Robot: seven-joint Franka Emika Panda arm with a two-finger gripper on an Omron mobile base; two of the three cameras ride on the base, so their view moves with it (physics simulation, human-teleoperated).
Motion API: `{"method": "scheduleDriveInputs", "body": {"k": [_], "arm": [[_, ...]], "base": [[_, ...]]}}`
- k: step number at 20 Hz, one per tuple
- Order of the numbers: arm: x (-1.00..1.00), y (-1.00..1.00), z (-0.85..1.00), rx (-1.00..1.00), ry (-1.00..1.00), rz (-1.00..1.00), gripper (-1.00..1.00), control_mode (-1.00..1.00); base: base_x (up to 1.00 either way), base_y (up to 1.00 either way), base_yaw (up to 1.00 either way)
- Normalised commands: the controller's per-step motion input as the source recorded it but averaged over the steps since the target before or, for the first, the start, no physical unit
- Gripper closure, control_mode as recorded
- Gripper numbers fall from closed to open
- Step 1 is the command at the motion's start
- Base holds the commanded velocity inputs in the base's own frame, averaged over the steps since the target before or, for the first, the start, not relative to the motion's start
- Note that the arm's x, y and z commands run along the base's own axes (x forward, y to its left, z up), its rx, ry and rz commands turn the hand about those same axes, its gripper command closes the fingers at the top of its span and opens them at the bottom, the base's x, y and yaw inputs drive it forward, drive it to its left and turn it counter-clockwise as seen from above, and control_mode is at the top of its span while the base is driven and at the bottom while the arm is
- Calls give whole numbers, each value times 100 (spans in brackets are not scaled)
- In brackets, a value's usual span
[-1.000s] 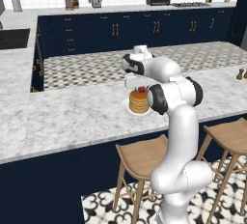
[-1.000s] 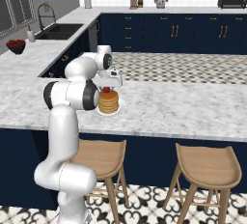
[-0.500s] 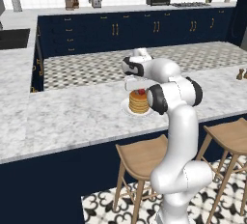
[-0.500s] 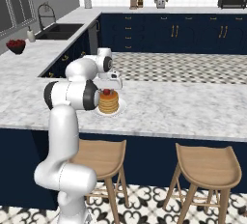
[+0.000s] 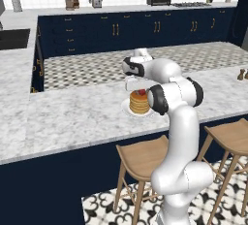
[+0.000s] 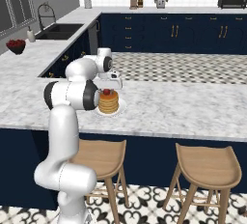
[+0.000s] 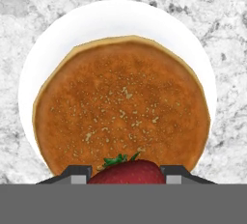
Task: Take the strawberry from the fridge and place it on top of the pancake, located on the dining counter.
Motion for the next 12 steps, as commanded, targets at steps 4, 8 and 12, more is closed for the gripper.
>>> {"method": "scheduleDriveInputs", "body": {"k": [4, 8, 12], "arm": [[-1, 0, -5, 0, 0, 0, -100, -100], [0, 0, 0, 0, 0, 0, -100, -100], [0, 0, 0, 0, 0, 0, -100, -100]], "base": [[0, 0, 0], [0, 0, 0], [0, 0, 0]]}}
